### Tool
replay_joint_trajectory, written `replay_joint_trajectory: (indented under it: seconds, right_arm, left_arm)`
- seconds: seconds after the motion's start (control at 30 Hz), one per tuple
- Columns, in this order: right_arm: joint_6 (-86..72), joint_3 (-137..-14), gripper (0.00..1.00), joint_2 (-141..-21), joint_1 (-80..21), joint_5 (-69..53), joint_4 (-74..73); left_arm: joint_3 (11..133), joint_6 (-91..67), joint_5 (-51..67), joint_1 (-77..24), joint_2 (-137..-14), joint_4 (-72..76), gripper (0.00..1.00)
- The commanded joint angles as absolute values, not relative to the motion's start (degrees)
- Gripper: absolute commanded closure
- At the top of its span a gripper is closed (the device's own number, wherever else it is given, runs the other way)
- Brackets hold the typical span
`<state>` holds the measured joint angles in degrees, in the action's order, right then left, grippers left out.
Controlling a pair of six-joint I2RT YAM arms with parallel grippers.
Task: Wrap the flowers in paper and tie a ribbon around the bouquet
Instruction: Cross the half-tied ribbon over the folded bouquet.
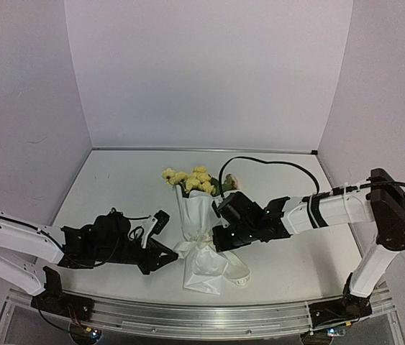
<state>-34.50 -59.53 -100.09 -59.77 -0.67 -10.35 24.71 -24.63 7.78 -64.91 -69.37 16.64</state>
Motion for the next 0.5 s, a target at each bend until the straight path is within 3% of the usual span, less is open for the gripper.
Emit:
replay_joint_trajectory:
  seconds: [0.0,0.27,0.47]
  right_arm:
    - [-33.8,-61.6,1.00,-100.5,-59.6,-1.6,-9.9]
    - [-32.8,-61.2,1.00,-100.2,-59.6,-1.5,-9.9]
    - [-32.2,-61.0,1.00,-99.8,-59.6,-1.5,-9.9]
  left_arm:
    - [26.7,-21.8,8.9,-66.4,-67.7,20.7,0.91]
    - [37.1,-14.9,14.3,-71.0,-78.7,14.6,0.91]
    - [42.2,-12.2,11.6,-75.6,-84.9,7.3,0.80]
